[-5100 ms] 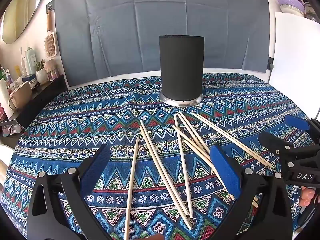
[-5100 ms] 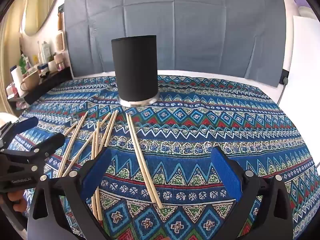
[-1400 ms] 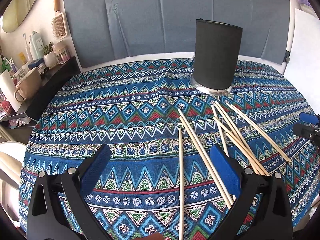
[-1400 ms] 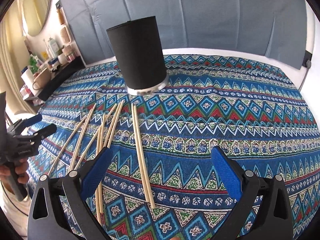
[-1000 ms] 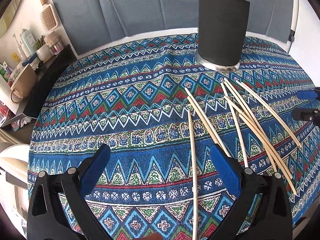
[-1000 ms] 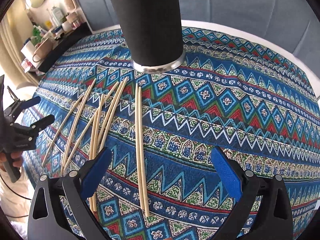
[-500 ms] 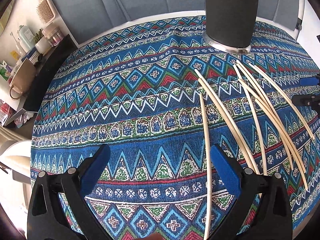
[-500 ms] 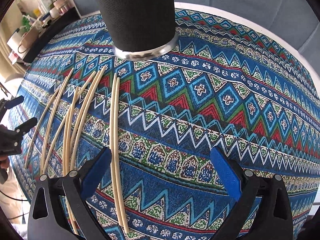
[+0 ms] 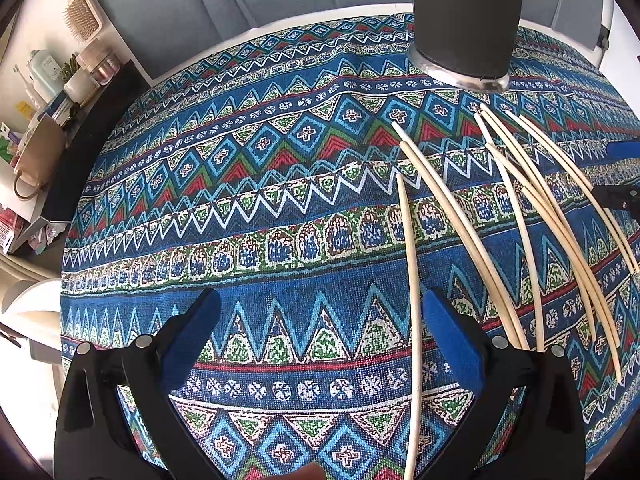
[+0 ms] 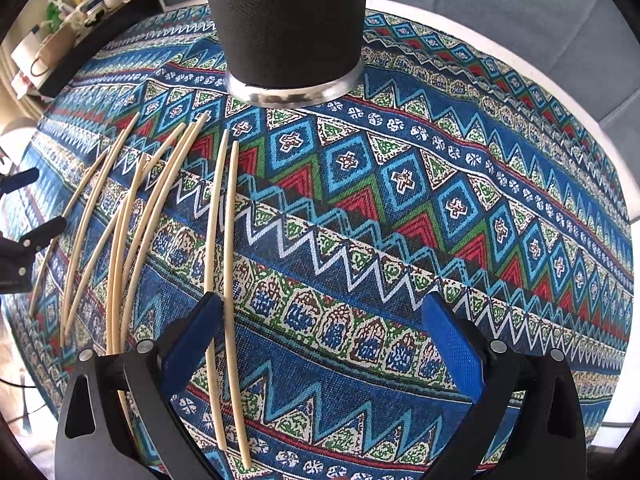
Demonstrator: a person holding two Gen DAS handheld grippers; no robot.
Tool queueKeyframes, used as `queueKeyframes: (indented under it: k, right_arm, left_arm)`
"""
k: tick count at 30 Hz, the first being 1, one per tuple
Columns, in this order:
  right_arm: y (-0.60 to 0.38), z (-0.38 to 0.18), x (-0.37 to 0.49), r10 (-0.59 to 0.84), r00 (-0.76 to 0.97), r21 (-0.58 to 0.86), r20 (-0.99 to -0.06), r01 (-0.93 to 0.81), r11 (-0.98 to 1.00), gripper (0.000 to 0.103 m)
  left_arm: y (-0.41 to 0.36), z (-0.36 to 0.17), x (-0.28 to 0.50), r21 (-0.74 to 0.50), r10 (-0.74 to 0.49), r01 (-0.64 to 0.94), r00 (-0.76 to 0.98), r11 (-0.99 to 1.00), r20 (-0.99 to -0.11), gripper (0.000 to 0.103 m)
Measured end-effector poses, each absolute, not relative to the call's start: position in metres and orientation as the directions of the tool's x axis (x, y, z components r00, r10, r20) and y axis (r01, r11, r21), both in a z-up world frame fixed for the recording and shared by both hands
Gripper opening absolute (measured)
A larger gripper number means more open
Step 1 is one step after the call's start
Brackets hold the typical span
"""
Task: Organize utensils
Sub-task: 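Lower the left and right grippers and each grasp one wooden stick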
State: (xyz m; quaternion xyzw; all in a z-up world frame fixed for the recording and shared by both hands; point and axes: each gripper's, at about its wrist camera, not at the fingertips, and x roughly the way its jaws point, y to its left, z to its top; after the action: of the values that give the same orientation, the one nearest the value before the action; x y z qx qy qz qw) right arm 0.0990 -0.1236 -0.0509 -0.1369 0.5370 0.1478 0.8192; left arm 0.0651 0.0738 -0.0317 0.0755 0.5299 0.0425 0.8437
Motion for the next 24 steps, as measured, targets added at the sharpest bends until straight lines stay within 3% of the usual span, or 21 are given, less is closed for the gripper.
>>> queueKeyframes:
  k: [4,10,12,14,15,17,18,19,20,24]
  right_arm:
    - [-0.125,-0.053,0.1,0.102,0.385,-0.066,-0.917,-0.4,0.914,0.097]
    - [-0.135,-0.052,0.093,0.102,0.395,-0.068,-0.913,-0.394,0.917,0.093]
    - [-0.141,-0.045,0.085,0.106,0.406,-0.068,-0.908,-0.392,0.917,0.078]
    - [-0.149,-0.037,0.083,0.105,0.417,-0.067,-0.903,-0.379,0.923,0.041]
    - [-0.154,-0.035,0.083,0.107,0.416,-0.064,-0.903,-0.377,0.924,0.033]
    - [-0.163,-0.033,0.084,0.104,0.413,-0.066,-0.905,-0.378,0.923,0.009]
    - [-0.166,-0.033,0.084,0.095,0.414,-0.077,-0.905,-0.38,0.922,0.007]
    - [-0.169,-0.033,0.083,0.085,0.418,-0.089,-0.905,-0.38,0.921,0.004]
    - [-0.172,-0.032,0.082,0.078,0.421,-0.097,-0.904,-0.379,0.92,0.004]
    - [-0.183,-0.032,0.075,0.062,0.432,-0.113,-0.9,-0.367,0.923,0.004]
  left_arm:
    - [0.099,-0.038,0.071,0.001,0.018,-0.042,0.394,0.999,-0.919,0.099]
    - [0.096,-0.044,0.073,0.014,0.012,0.003,0.406,1.0,-0.914,0.096]
    - [0.094,-0.041,0.072,0.01,0.001,0.02,0.403,1.0,-0.915,0.086]
    - [0.096,-0.038,0.069,0.007,-0.002,0.022,0.4,1.0,-0.917,0.065]
    - [0.098,-0.036,0.068,0.006,-0.011,0.042,0.402,0.999,-0.915,0.059]
    - [0.096,-0.034,0.066,0.003,-0.033,0.091,0.398,0.996,-0.917,0.033]
    - [0.095,-0.031,0.064,0.001,-0.04,0.103,0.394,0.995,-0.918,0.026]
    - [0.096,-0.028,0.063,-0.01,-0.054,0.113,0.387,0.994,-0.92,0.012]
    - [0.099,-0.026,0.062,-0.023,-0.065,0.113,0.379,0.993,-0.923,0.005]
    - [0.11,-0.025,0.059,-0.04,-0.065,0.075,0.369,0.996,-0.927,0.005]
